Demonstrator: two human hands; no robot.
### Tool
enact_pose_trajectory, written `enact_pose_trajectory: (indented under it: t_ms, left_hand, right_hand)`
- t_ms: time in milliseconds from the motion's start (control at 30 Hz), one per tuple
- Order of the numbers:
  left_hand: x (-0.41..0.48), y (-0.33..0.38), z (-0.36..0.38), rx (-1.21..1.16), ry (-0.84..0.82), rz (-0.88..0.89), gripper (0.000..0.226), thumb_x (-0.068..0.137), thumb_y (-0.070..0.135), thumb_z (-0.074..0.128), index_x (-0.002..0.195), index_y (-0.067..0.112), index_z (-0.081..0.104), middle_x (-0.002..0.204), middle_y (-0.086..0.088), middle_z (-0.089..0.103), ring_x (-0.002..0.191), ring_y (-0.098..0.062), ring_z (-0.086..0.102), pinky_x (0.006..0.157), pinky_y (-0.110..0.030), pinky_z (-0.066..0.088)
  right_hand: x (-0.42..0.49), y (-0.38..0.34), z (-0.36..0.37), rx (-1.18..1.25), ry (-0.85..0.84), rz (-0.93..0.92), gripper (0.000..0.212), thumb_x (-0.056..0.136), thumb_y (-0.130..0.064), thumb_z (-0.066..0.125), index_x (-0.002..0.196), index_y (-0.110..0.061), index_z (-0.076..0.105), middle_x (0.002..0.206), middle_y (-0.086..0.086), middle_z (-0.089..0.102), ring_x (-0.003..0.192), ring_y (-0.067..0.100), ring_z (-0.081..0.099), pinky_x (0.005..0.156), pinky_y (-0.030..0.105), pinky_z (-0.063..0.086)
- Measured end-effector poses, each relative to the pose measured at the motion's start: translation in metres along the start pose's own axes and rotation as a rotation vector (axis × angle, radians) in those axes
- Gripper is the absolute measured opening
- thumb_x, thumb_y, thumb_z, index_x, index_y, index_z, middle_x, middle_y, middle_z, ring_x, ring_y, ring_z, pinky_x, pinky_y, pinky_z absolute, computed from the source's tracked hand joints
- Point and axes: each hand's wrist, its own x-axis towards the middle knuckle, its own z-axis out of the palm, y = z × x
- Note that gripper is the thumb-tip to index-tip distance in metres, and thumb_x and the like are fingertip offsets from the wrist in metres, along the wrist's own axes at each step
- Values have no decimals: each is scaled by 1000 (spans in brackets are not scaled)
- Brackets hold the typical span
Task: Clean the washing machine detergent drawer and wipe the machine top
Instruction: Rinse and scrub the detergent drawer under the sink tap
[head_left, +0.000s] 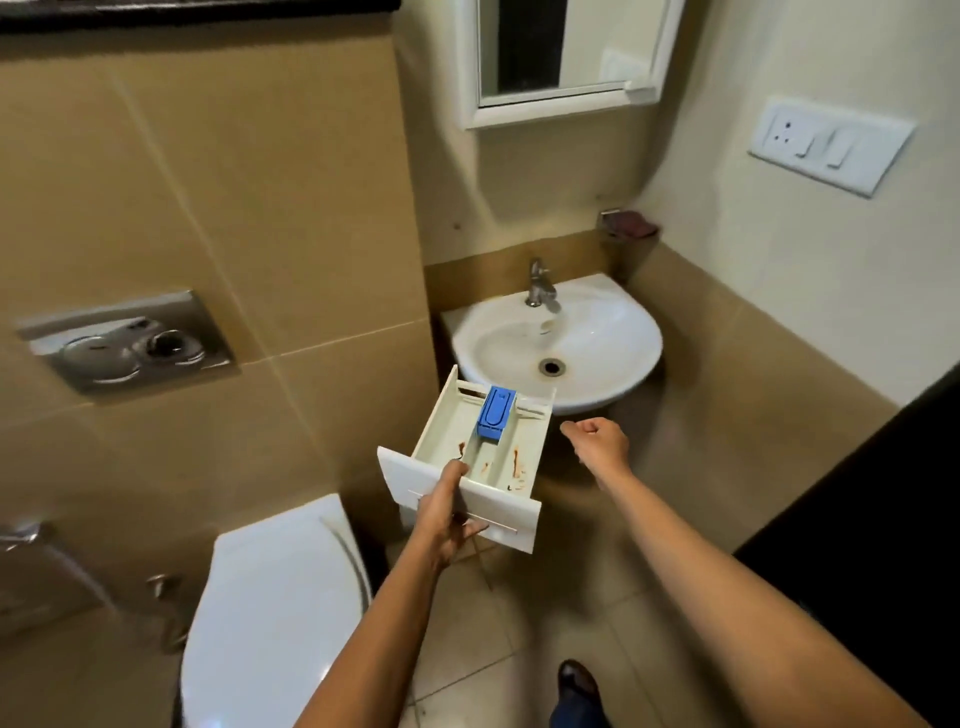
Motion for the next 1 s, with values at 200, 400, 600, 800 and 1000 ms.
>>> enact_pose_trajectory:
  t_ms: [200,400,600,800,1000]
  left_hand:
    - [62,16,87,27,-26,6,49,86,28,67,127,12,46,112,-16,62,101,-31,63,85,-60,53]
    - [120,43,167,52,49,2,44,85,33,69,116,13,47,107,-15,60,96,-31,61,86,-59,54]
    - [178,79,201,125,119,-10,49,83,35,70,118,10,47,105,-17,58,98,-32,59,85,-58,54]
    - [232,111,216,217,170,-63,53,82,35,68,120,7,45,101,-17,57,89,-29,58,82,-52,56]
    - [268,116,229,243,207,-68,50,83,37,68,116,4,49,95,-14,59,84,-28,59,73,-47,57]
  right_hand:
    - [96,-12,-37,-4,8,7,34,78,-22,67,54,-18,43,55,-1,50,54,16,47,55,26,39]
    - [198,-42,-64,-21,-10,-12,33,79,-23,67,58,-15,43,60,-1,50,60,17,48,64,28,40]
    - [273,-73,-50,-37,-63,-32,33,81,-24,65,58,-15,43,61,-1,52,65,20,50,58,27,38]
    - [341,-100,-21,-1,-85,-27,21,80,-23,65,67,-14,51,78,4,60,78,23,56,68,26,40]
    - [396,-133,13,-48,-153,-105,14,82,-21,68,83,-9,59,88,6,64,83,20,55,73,23,38]
